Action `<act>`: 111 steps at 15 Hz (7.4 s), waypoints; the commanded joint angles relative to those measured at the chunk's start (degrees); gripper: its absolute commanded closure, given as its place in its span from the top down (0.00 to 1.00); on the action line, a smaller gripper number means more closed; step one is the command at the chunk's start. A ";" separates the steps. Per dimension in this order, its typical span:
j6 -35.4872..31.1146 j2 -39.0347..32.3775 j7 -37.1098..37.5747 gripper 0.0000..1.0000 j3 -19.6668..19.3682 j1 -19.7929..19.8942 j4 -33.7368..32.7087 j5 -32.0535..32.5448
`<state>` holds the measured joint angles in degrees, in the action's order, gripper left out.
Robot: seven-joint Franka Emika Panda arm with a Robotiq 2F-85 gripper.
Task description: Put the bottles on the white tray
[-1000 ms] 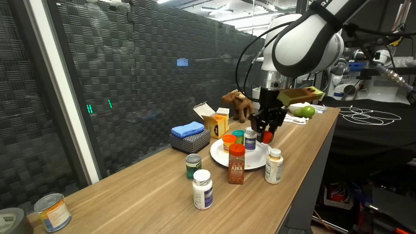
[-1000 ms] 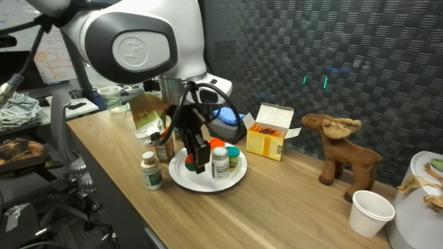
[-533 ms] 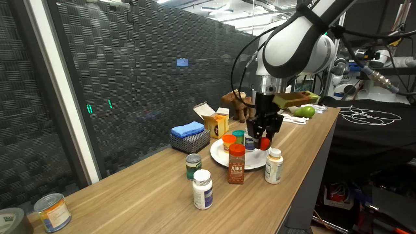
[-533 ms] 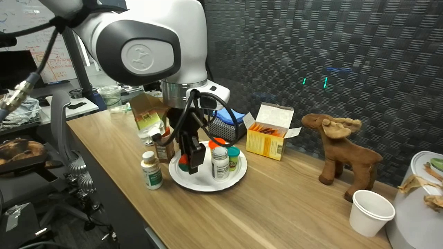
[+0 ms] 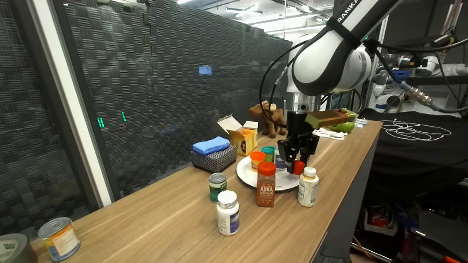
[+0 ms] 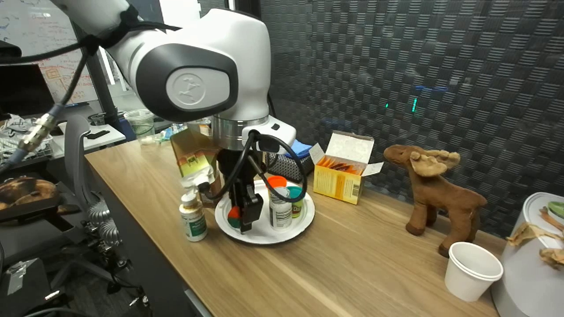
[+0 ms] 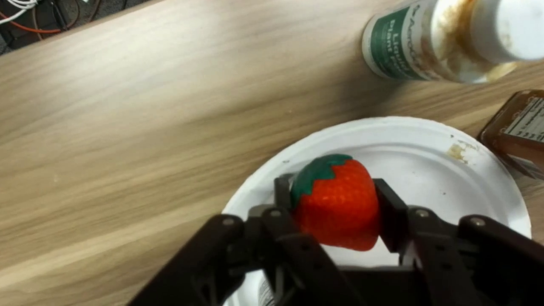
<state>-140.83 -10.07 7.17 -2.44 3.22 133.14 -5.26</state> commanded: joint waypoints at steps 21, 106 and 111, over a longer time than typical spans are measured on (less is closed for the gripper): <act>-2.75 -1.47 0.75 1.00 -2.35 -0.27 -2.33 6.10; 7.11 -4.07 9.69 0.15 0.13 -4.05 -16.13 12.33; 8.40 -4.36 8.85 0.55 0.19 -3.84 -16.56 10.54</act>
<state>-133.97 -13.81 17.01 -2.17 -0.62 118.41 7.09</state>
